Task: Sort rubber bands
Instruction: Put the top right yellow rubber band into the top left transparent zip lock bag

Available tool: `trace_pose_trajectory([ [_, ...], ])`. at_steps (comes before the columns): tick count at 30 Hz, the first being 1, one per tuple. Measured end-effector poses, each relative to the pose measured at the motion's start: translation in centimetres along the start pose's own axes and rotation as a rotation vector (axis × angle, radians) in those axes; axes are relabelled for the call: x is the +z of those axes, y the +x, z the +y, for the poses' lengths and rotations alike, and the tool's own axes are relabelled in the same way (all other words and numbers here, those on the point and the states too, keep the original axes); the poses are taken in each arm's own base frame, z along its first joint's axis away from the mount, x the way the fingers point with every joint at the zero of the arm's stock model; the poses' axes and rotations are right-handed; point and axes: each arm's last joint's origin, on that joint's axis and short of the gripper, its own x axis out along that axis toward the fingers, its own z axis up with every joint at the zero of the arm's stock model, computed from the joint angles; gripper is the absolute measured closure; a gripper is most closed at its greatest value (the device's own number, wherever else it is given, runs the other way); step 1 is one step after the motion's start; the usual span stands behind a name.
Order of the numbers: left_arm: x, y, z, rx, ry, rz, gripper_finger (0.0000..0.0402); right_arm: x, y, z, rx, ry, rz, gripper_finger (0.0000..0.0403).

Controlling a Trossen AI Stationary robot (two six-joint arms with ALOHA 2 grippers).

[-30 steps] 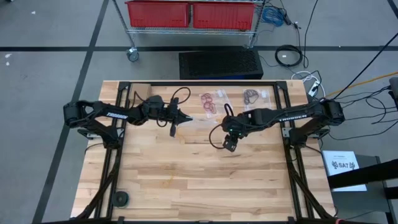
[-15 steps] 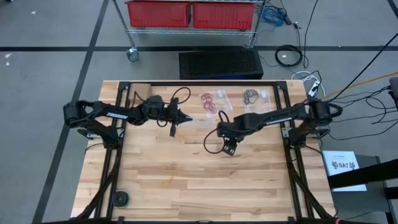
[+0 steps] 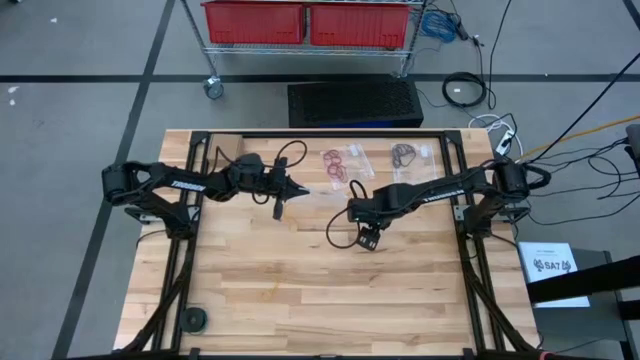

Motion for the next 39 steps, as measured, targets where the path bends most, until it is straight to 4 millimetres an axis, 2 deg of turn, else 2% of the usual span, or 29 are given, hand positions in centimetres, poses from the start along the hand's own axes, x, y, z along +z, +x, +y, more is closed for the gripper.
trace_pose_trajectory([
  [26, -0.1, 0.0, 0.0, 0.017, 0.013, 0.015, 0.0401, 0.0, 0.0, -0.1, -0.006, -0.056, -0.004, 0.0165],
  [29, -0.1, 0.0, 0.1, 0.018, 0.013, 0.015, 0.0401, 0.3, 0.1, -0.3, -0.070, -0.071, -0.043, 0.0165],
  [33, -0.1, 0.0, 0.0, 0.018, 0.015, 0.015, 0.0401, 1.6, 0.3, -1.1, -0.131, -0.105, -0.137, 0.0165],
  [39, -0.1, 0.0, 0.1, 0.041, 0.021, 0.014, 0.0401, 4.1, 2.0, -4.4, -0.197, -0.108, -0.175, 0.0164],
])
